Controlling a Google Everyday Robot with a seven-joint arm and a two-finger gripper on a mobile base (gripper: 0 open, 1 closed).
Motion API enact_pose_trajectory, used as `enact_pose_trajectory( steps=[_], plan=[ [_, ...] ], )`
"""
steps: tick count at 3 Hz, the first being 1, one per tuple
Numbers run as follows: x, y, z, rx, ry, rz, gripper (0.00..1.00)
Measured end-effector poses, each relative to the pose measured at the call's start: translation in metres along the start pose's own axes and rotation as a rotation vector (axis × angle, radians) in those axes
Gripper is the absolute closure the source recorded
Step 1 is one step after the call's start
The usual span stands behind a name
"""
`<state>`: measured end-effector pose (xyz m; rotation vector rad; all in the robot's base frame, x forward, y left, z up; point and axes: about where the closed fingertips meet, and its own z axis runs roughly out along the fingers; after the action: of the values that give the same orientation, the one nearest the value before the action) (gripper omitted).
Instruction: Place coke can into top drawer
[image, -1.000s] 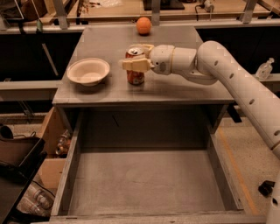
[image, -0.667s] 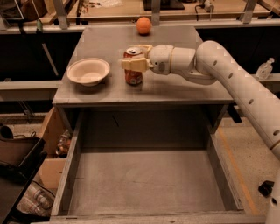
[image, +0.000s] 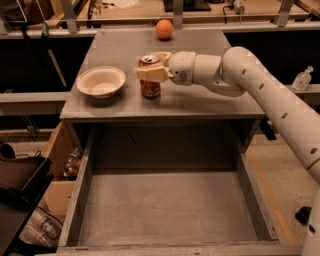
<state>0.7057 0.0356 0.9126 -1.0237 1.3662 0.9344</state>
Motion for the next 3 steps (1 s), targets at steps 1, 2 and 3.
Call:
enact_pose_trajectory(
  steps=[1,2,3],
  plan=[
    [0.0,0.0,0.0,0.0,0.0,0.0,1.0],
    [-0.024,0.008,0.006,-0.01,0.015,-0.024,1.0],
    [-0.064,0.049,0.002,-0.015,0.024,-0.079,1.0]
  ],
)
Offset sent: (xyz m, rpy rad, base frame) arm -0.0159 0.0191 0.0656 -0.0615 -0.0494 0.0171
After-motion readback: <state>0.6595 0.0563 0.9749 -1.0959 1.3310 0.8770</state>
